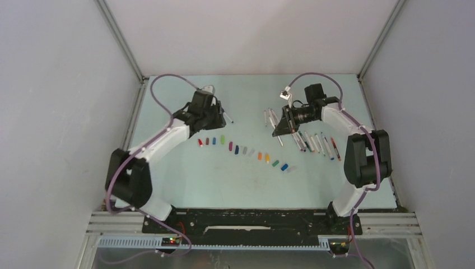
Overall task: Open the pen caps
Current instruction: Place the pen cap at the center of the board, then place the pen at the center of the board.
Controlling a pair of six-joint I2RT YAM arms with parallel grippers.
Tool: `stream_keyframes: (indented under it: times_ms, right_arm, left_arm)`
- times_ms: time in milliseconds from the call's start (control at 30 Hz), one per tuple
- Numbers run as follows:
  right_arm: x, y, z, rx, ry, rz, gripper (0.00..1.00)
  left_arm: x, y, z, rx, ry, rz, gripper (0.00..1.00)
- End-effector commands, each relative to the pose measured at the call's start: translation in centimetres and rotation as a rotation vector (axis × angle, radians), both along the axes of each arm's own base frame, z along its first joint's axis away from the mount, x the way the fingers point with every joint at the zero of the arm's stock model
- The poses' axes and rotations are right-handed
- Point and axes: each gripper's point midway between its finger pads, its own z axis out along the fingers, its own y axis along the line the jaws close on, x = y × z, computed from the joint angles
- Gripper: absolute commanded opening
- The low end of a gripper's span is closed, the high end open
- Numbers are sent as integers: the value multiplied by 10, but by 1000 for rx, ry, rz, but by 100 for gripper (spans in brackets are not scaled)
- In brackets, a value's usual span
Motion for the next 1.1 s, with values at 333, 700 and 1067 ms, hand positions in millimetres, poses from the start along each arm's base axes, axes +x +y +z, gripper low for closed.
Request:
stream_keyframes:
  times_ms: [333,700,1067]
  right_arm:
    - [80,-53,-28,-379,-127,-218,4]
    - [155,-70,-52,-539,-43,-365,7]
    - [179,-75,-83,-629,-9,-434,10]
  left_arm:
    - [-66,43,99,-186,-379,5,83]
    - [-109,83,122,-192,-396,-18,97]
    - [-115,115,106,-18,-404,12,100]
